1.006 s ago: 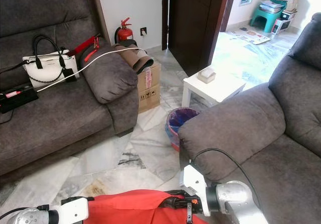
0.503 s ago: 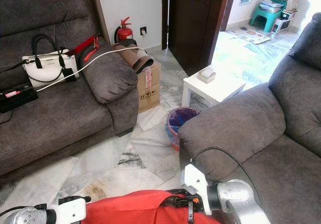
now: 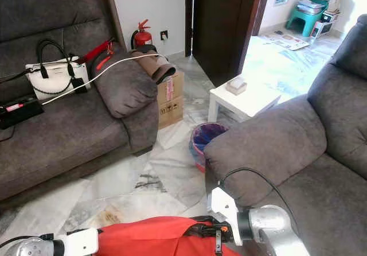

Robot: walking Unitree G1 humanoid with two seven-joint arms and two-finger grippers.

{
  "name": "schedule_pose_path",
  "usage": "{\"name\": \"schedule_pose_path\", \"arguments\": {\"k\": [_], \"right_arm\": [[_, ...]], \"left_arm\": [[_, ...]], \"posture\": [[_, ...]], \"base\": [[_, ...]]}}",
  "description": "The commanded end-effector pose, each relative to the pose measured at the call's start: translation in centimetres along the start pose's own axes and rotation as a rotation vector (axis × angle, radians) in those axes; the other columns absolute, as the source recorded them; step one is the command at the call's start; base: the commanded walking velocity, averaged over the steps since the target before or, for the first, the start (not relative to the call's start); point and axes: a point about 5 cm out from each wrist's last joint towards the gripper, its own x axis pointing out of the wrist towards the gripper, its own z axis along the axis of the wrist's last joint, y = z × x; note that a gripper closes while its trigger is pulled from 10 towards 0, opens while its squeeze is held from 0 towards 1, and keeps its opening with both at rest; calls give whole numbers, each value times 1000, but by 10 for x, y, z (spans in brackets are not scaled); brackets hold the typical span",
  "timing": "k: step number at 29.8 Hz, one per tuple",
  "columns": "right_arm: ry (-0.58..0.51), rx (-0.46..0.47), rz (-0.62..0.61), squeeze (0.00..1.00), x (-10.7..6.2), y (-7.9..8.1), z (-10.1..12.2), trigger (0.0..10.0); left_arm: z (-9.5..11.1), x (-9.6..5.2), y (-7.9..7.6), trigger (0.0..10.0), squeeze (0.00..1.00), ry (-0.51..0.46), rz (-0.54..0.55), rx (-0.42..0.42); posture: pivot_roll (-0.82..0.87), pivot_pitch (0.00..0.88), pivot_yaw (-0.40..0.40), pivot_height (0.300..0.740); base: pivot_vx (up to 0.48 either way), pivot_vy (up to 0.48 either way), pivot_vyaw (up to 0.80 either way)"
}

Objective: Move the pillow to the sofa from floor

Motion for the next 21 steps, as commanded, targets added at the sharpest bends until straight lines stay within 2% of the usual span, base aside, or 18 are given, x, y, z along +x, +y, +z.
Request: {"name": "schedule_pose_path", "arguments": {"k": [1,10,16,21], "right_arm": [[-84,-111,11,0,-2,-3,29,10000],[-84,-116,11,0,-4,1,29,10000],[-83,-117,5,0,-5,1,29,10000],[-80,-120,5,0,-5,1,30,10000]], "left_arm": [[-11,-3,-7,0,0,49,-33,-7],[-12,-2,-4,0,0,67,-3,8],[-3,2,6,0,0,25,74,9],[-2,4,4,0,0,21,67,0]], "posture": [[78,83,49,740],[74,85,52,740],[71,84,51,740],[70,84,49,740]], "base": [[0,0,0],[0,0,0],[0,0,0],[0,0,0]]}}
